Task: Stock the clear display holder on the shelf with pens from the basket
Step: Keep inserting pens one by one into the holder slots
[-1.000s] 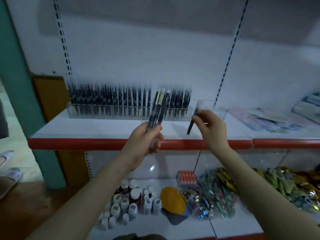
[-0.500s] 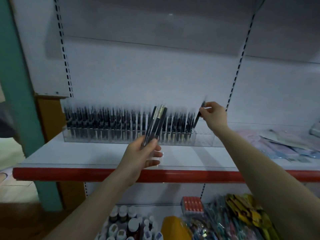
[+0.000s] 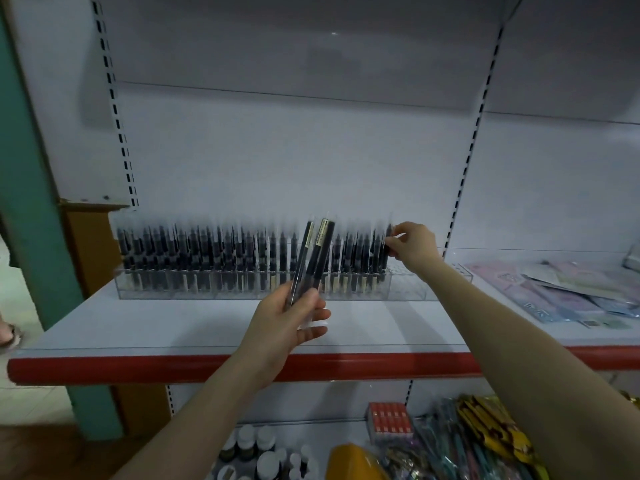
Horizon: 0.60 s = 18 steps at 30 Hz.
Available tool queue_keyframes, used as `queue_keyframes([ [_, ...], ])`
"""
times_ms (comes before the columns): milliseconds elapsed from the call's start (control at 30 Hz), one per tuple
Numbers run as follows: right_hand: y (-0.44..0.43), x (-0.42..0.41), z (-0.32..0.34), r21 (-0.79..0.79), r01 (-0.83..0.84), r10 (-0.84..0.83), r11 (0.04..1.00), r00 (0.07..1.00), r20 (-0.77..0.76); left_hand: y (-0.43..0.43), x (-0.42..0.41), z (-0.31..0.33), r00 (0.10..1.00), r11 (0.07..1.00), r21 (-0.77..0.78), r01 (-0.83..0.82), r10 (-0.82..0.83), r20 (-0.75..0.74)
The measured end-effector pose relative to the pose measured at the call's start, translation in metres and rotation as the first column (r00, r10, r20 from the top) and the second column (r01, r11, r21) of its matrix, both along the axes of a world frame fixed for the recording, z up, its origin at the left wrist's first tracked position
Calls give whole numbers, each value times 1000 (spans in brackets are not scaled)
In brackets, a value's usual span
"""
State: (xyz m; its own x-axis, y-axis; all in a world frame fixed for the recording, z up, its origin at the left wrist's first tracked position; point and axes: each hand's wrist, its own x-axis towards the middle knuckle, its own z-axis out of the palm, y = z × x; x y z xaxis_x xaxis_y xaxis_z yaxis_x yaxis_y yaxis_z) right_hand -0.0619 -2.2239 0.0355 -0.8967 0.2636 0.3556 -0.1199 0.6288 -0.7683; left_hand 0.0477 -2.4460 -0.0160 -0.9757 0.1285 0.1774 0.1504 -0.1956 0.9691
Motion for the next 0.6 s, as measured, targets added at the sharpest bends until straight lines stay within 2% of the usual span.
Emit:
queue_keyframes([
  [600,7,1,-16,-15,30,-30,999,999,37,2,0,0,999,999,29,24,-25,26],
])
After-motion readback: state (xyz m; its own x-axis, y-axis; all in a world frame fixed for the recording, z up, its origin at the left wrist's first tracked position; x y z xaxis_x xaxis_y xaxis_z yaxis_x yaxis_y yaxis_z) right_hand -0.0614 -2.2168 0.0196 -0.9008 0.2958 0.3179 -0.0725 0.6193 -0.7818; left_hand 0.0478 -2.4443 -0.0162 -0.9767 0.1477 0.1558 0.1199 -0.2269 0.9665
